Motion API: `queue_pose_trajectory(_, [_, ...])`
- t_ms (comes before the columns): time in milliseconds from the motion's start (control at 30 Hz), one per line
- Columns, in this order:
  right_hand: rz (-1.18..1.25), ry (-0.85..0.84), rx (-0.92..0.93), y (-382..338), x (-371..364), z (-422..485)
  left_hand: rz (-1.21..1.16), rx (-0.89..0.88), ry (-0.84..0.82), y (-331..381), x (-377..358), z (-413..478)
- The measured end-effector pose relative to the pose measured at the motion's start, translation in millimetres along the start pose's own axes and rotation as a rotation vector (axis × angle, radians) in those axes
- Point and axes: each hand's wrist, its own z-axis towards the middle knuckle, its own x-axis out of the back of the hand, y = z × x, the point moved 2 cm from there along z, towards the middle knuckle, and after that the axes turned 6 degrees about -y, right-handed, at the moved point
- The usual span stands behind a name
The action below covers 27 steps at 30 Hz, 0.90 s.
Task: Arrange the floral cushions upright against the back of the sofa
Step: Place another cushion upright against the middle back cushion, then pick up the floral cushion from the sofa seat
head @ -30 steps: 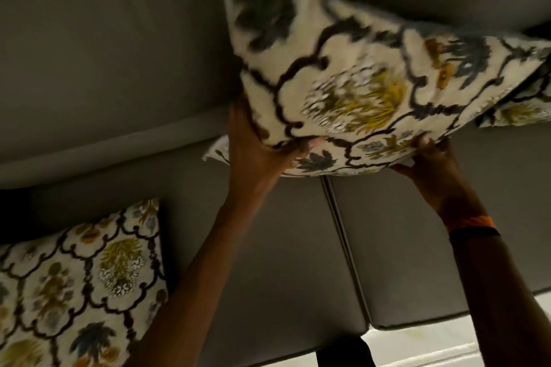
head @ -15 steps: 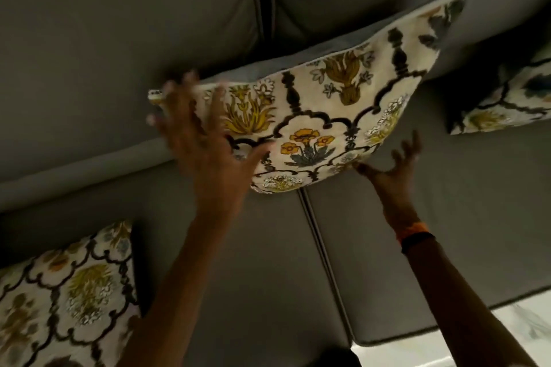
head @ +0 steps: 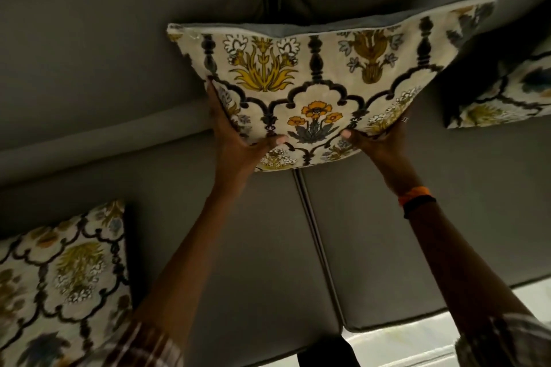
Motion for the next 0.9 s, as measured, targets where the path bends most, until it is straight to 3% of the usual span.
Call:
queue_pose_trajectory(133, [-0.076,0.101,-0.007,16.1,-32.0,-31.1,0.01,0.053,-0.045,-22.2,24.9,-27.9])
queue_pose_trajectory(267, [-0.14,0.221,-0.318,24.9,-127.7,-103.8,0.294,0.115,-0.016,-47.1,89.2,-99.7])
queue_pose_trajectory(400, [-0.234,-0.011,-0.284,23.6,-277.3,-175.4,0.684,0.219,-0.056,-80.8,188.6,-171.8])
queue_pose_trajectory(500, [-0.177,-0.216,-0.398,25.0,-385.9,-218.8,0.793,0.361,0.012,-112.1,285.2,-222.3])
queue_pose_trajectory(600, [-0.114,-0.403,-0.534,26.0,-475.3,-253.0,0.726,0.588,0.144,-146.6,387.1,-270.9])
queue_pose_trajectory(667, [-0.091,-0.388,-0.551,31.5,-509.6,-267.1,0.621,0.777,0.182,-166.6,437.0,-297.5])
queue_pose_trajectory(733, [-0.113,-0.349,-0.533,35.3,-524.0,-271.7,0.368,0.936,0.204,-185.6,473.9,-315.6])
queue_pose_trajectory(833, [-0.167,-0.333,-0.563,44.8,-515.5,-263.2,-0.13,1.007,0.209,-202.9,494.0,-325.9])
queue_pose_trajectory(900, [-0.14,-0.389,-0.561,30.2,-509.3,-257.3,-0.263,0.97,0.17,-206.1,494.1,-326.4])
